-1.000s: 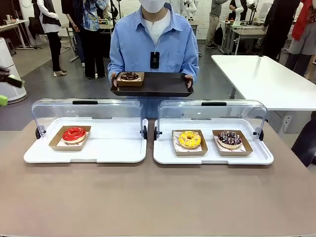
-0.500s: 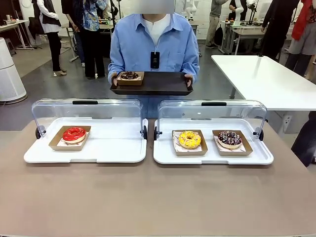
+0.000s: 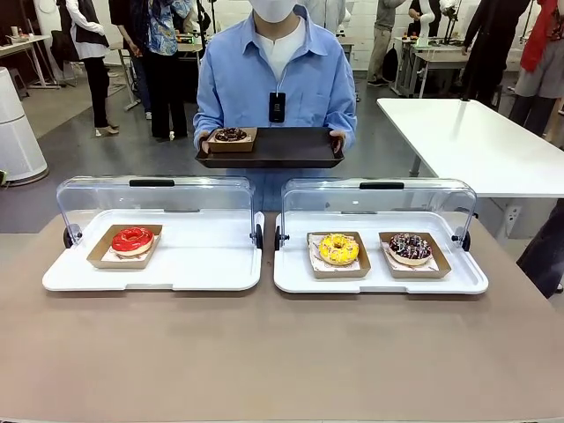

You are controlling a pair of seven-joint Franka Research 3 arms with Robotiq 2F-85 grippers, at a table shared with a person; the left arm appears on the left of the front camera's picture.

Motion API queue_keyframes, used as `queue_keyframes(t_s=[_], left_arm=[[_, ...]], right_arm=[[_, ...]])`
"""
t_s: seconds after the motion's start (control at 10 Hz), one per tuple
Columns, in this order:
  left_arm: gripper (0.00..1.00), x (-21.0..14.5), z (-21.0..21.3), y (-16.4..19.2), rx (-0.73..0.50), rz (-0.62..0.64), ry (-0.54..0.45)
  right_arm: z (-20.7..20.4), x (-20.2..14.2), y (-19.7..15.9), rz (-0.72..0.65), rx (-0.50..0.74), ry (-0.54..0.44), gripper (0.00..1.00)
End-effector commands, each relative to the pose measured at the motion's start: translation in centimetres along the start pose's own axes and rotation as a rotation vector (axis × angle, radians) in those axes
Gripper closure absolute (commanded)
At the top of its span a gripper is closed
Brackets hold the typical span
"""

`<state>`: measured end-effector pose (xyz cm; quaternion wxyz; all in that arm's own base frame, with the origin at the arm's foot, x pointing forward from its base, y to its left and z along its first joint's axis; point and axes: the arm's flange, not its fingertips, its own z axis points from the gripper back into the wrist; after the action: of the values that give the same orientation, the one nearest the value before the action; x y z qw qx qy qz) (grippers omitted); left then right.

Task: Provide the desired donut to the person.
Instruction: Pick up and lift the Paper togo box containing the Donut pointed at by the person.

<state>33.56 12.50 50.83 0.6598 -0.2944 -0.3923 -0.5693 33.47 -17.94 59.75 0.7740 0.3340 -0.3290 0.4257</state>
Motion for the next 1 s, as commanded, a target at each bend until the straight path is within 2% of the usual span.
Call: queue_keyframes(t_s=[0.0, 0.9], left_arm=[[0.0, -0.28, 0.44, -0.12, 0.008, 0.01, -0.019], [0.0, -0.28, 0.44, -0.12, 0.008, 0.01, -0.019]], right_arm=[[0.01, 0.08, 0.01, 0.007, 0.009, -0.012, 0.0], [0.01, 0.08, 0.01, 0.007, 0.009, -0.012, 0.0]])
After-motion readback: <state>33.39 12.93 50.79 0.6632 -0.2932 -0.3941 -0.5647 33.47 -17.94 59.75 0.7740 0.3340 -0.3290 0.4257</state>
